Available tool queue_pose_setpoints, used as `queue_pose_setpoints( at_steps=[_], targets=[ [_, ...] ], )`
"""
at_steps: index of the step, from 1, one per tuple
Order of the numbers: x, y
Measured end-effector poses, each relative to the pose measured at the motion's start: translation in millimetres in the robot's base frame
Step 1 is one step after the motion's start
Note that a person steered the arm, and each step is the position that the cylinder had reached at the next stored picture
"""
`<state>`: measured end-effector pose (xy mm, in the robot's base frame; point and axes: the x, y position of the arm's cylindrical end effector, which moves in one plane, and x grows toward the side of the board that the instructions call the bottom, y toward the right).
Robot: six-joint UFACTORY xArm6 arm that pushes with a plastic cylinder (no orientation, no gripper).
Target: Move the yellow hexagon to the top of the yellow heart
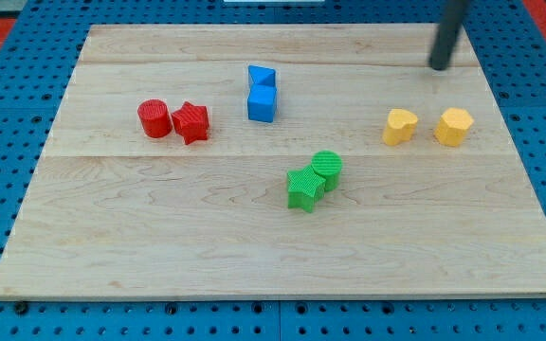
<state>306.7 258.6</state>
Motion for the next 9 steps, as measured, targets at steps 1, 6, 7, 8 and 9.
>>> queue_pose_setpoints(
  at_steps=[1,6,7,8,9],
  targets=[
    [76,-1],
    [78,-62],
    [53,-76],
    [49,-69],
    [46,-46]
  ],
)
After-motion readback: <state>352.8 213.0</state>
